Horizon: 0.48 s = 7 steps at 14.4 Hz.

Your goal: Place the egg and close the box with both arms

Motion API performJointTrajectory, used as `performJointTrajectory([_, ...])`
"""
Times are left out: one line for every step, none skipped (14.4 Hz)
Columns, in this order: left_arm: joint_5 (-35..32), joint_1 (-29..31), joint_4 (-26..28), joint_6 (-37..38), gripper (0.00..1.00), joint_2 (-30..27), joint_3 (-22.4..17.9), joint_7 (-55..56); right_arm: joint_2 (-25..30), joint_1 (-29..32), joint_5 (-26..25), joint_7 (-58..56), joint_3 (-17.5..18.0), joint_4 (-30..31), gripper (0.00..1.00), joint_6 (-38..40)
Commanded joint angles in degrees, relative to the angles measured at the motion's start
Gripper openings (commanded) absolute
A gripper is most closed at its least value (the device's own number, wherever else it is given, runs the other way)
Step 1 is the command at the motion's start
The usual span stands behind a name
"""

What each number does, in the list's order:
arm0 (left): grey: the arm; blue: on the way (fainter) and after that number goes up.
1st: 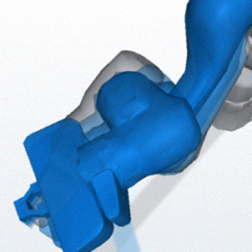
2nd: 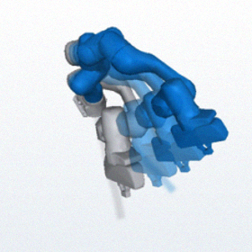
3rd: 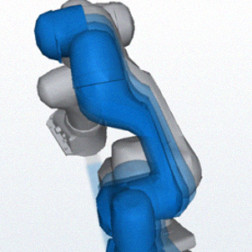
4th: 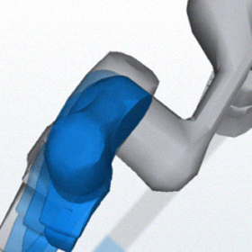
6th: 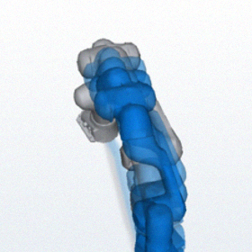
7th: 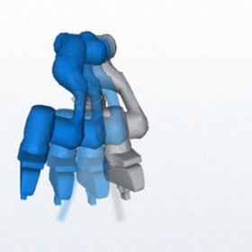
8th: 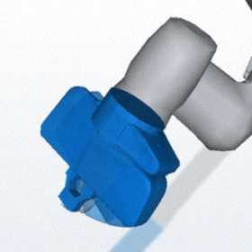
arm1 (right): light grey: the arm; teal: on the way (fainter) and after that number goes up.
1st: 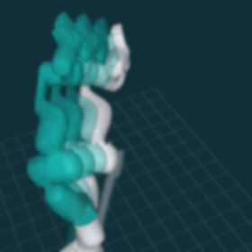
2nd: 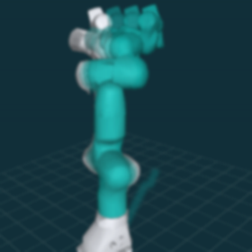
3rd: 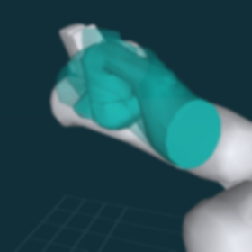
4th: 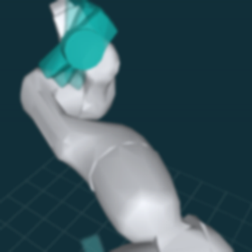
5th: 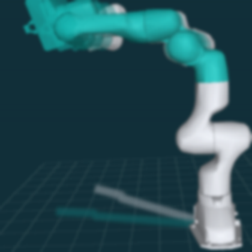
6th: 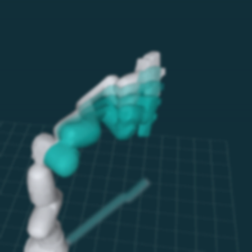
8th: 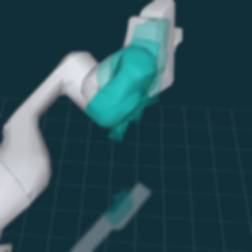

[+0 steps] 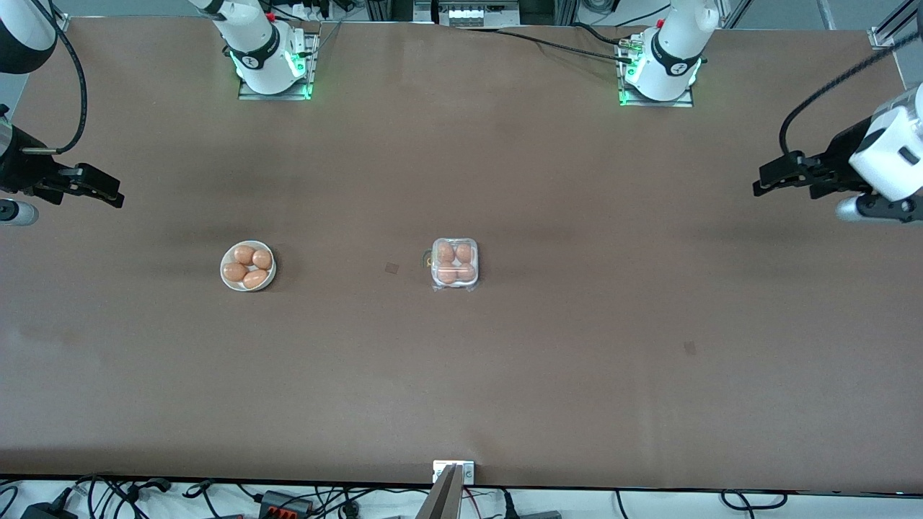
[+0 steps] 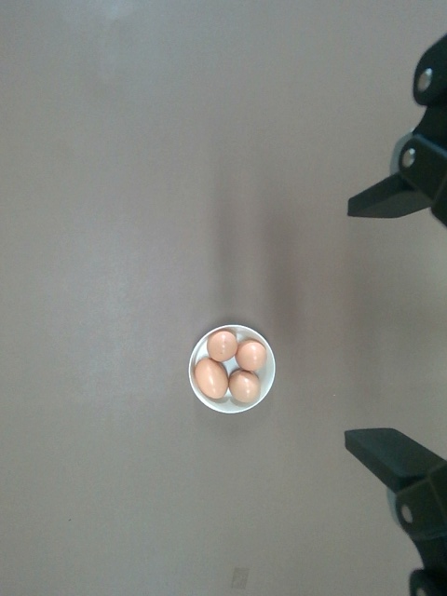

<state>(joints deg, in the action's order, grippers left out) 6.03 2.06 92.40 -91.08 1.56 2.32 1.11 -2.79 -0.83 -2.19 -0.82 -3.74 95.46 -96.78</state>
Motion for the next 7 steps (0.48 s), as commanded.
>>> performJointTrajectory([-2.9, -2.1, 7.9, -4.7, 1.0, -6.5, -1.4, -0.1, 0.4, 0.0, -0.8, -0.6, 0.1, 0.3, 1.0, 0.7])
performJointTrajectory([-3.0, -2.2, 8.1, -4.5, 1.0, -6.6, -1.4, -0.1, 0.2, 0.0, -0.8, -0.7, 0.1, 0.2, 1.0, 0.7])
performJointTrajectory([-3.2, -2.3, 8.1, -4.6, 1.0, -6.6, -1.4, -0.1, 0.2, 0.2, -0.8, -0.6, 0.2, 0.2, 1.0, 0.7])
performJointTrajectory([-4.6, -2.8, 8.1, -4.5, 1.0, -6.7, -1.4, -0.1, 0.2, 0.7, -0.8, -0.6, 0.3, 0.2, 1.0, 0.6])
performJointTrajectory([-6.0, -3.3, 8.2, -4.1, 1.0, -7.3, -1.4, -0.1, 0.2, 1.4, -0.7, -0.6, 0.7, 0.3, 1.0, 0.7])
performJointTrajectory([-6.5, -3.6, 8.7, -3.8, 1.0, -7.6, -1.4, -0.4, 0.2, 2.0, -0.7, -0.6, 2.1, 0.3, 1.0, 0.8])
performJointTrajectory([-6.6, -3.8, 8.9, -3.8, 1.0, -7.6, -1.4, -0.6, 0.2, 2.1, -0.7, -0.6, 2.4, 0.2, 1.0, 0.7])
